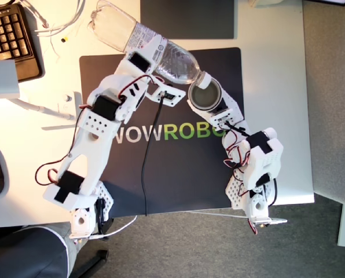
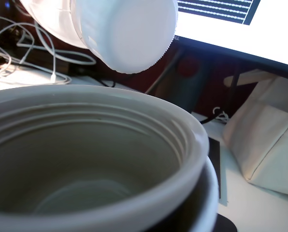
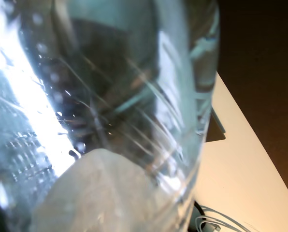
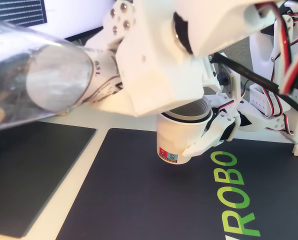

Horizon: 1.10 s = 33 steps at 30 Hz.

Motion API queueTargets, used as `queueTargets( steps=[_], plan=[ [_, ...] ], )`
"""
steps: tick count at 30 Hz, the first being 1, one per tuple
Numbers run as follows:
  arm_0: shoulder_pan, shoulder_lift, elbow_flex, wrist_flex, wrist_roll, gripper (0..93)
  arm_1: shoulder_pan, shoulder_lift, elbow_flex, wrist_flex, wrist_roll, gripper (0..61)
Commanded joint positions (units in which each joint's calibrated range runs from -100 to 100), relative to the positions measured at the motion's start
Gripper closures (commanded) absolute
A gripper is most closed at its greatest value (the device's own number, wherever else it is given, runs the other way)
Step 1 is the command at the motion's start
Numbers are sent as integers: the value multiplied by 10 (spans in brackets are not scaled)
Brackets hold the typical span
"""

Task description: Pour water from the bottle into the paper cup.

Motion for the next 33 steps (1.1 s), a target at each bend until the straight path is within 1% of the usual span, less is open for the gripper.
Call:
queueTargets(
  steps=[1, 4, 15, 23, 33],
  plan=[
    [-6, -80, -45, -3, 9, 927, -8, -39, -15, -18, -6, 543],
    [-7, -94, -33, -1, 9, 927, -10, -47, -49, 9, -6, 543],
    [-16, -113, -30, -2, 19, 927, -18, -48, -85, 34, -6, 543],
    [-16, -120, -60, 10, 25, 927, -12, -59, -94, 44, -8, 543],
    [-18, -137, -106, 50, 27, 927, -3, -61, -94, 45, -9, 543]
  ],
)
